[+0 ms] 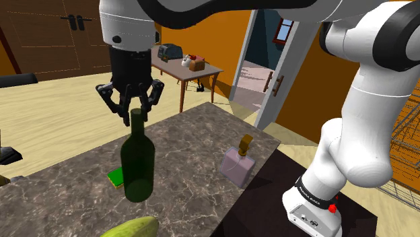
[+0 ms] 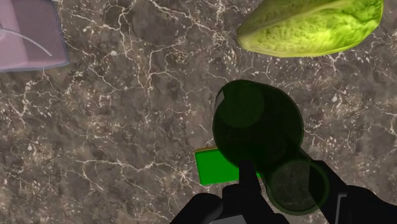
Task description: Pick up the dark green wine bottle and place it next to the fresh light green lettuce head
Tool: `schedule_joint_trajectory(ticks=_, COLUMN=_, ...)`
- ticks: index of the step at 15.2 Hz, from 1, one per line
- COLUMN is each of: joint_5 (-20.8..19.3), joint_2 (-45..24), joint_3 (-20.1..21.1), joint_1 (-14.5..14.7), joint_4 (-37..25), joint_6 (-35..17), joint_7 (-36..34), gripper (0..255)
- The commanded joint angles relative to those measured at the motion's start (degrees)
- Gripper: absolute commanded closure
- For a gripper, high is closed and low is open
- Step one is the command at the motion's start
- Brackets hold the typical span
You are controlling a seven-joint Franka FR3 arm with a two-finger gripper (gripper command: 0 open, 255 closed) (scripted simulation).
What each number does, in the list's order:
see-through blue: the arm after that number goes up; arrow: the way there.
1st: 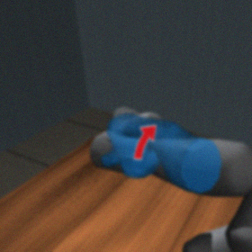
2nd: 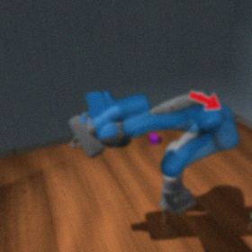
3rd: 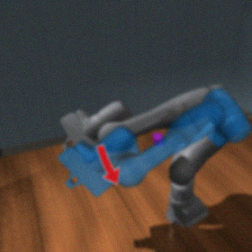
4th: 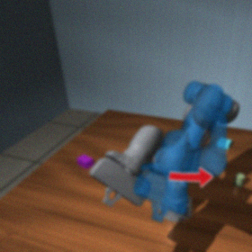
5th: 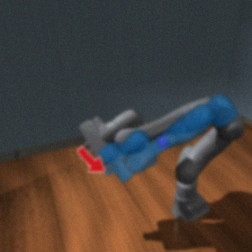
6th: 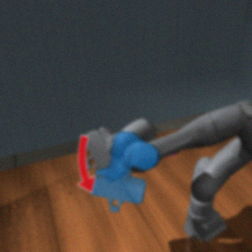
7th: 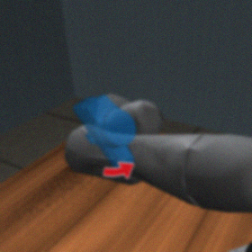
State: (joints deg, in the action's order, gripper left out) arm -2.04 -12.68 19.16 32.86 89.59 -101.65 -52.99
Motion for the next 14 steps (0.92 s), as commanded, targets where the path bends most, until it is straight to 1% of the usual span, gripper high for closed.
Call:
schedule_joint_trajectory(ticks=1, joint_5=-0.03, joint_2=-0.05, joint_3=-0.02, joint_1=-0.03, joint_4=1.53, joint_6=-1.65, joint_7=-0.01, gripper=255)
schedule_joint_trajectory(ticks=7, joint_5=-0.18, joint_2=-0.45, joint_3=-0.12, joint_1=-0.11, joint_4=5.81, joint_6=-6.3, joint_7=-0.02, gripper=255)
schedule_joint_trajectory(ticks=14, joint_5=-0.18, joint_2=-0.45, joint_3=-0.12, joint_1=-0.11, joint_4=5.81, joint_6=-6.3, joint_7=-0.02, gripper=255)
